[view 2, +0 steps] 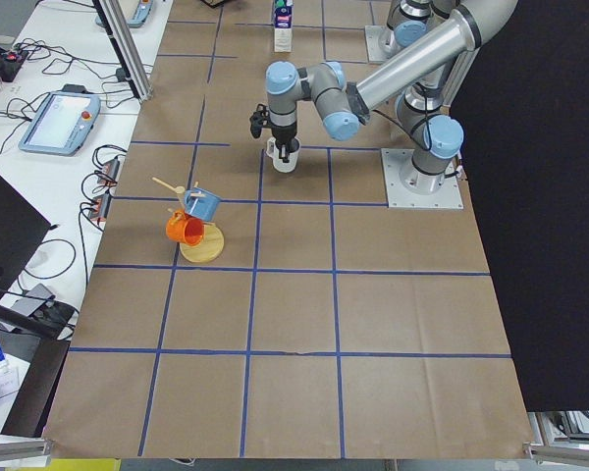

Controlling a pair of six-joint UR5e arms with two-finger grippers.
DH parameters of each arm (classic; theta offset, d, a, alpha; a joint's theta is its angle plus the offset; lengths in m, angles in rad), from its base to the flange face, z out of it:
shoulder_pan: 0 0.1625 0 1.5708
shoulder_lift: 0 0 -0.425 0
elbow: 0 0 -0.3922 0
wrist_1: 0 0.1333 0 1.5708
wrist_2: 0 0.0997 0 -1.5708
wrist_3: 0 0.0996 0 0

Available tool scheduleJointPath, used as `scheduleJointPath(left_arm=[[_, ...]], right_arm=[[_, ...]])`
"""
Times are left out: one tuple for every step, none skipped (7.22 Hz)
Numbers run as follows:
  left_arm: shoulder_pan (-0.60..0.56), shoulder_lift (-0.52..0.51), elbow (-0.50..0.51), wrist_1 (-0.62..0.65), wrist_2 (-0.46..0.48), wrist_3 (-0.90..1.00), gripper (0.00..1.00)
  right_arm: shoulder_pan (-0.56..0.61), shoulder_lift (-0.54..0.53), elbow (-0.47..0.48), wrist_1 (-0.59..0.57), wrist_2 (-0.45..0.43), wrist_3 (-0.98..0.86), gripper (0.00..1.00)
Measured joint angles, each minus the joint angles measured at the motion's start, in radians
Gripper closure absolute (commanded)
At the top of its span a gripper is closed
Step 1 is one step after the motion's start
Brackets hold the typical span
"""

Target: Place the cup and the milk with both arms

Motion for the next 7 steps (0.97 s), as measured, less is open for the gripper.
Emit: scheduleJointPath(left_arm=[[-0.067,-0.024,0.045,-0.002,-0.001,-0.083,1.0],[-0.14,-0.065,0.104,-0.002,-0.004,-0.165,1.0],[-0.208,-0.118,0.173,-0.002,-0.012,-0.24,1.0],[-0.275,-0.179,0.25,-0.002,-0.021,-0.305,1.0],[-0.33,-0.233,0.319,-0.003,-0.025,-0.355,1.0],[-0.372,-0.286,0.379,-0.003,-0.028,-0.403,1.0],[-0.401,-0.336,0.435,-0.005,-0.033,-0.438,1.0]], right_arm=[[0.0,0.0,0.0,0.0,0.0,0.0,0.0],[-0.001,0.0,0.0,0.0,0.0,0.0,0.0],[-0.001,0.0,0.0,0.0,0.001,0.0,0.0],[-0.001,0.0,0.0,0.0,0.001,0.0,0.0],[-0.001,0.0,0.0,0.0,0.001,0.0,0.0],[-0.001,-0.001,0.0,0.0,0.001,0.0,0.0],[-0.001,-0.001,0.0,0.0,0.001,0.0,0.0]])
